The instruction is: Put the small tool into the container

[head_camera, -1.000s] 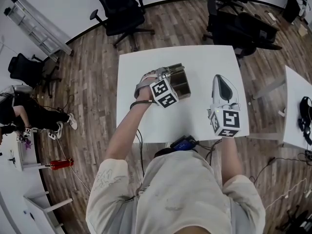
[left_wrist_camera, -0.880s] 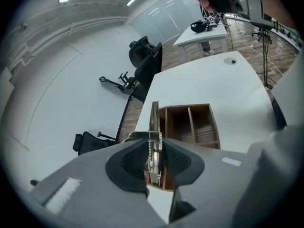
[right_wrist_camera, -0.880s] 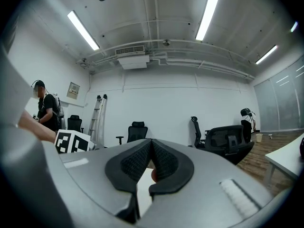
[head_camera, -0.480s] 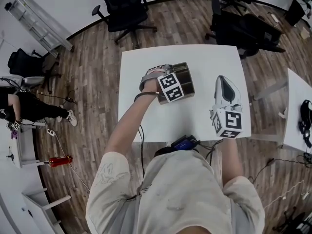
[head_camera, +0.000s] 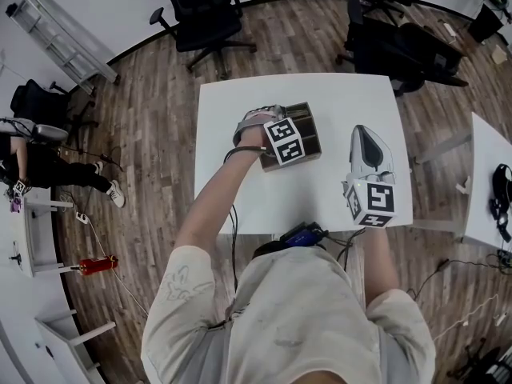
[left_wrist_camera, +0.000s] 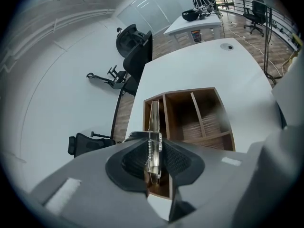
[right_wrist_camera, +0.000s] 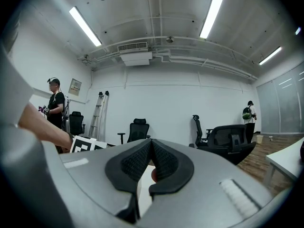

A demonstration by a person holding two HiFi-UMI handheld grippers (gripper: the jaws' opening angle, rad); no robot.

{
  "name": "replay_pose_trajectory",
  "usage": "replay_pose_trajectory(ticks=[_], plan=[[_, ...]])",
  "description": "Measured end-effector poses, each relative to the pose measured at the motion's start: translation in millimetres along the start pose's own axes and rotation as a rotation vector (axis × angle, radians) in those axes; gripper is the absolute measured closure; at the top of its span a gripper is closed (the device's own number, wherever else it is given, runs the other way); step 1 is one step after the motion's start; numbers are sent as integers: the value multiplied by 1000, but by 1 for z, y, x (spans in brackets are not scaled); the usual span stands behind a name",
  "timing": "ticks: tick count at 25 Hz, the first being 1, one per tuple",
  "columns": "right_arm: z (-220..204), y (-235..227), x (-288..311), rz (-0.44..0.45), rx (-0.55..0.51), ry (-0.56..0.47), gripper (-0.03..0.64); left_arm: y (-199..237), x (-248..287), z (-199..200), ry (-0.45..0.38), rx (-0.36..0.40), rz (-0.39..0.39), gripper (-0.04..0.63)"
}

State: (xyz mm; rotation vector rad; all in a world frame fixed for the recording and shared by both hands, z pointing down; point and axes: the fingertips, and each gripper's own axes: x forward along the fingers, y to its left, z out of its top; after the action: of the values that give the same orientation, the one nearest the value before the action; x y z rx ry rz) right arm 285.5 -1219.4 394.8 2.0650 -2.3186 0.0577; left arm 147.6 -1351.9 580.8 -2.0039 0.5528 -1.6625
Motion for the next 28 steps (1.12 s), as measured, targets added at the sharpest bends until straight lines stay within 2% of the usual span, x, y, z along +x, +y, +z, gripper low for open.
replay_pose_trajectory(ticks=[9,23,28], plan=[[0,2,12,-2,-6,4,612,10,9,2,35,-10,-24,489],[-5,13,8,1,-9,12,612,6,4,-6,20,31,20,469],[-5,15,-1,-1,-8,11,612,-4,-4,-3,12,33,11,460]])
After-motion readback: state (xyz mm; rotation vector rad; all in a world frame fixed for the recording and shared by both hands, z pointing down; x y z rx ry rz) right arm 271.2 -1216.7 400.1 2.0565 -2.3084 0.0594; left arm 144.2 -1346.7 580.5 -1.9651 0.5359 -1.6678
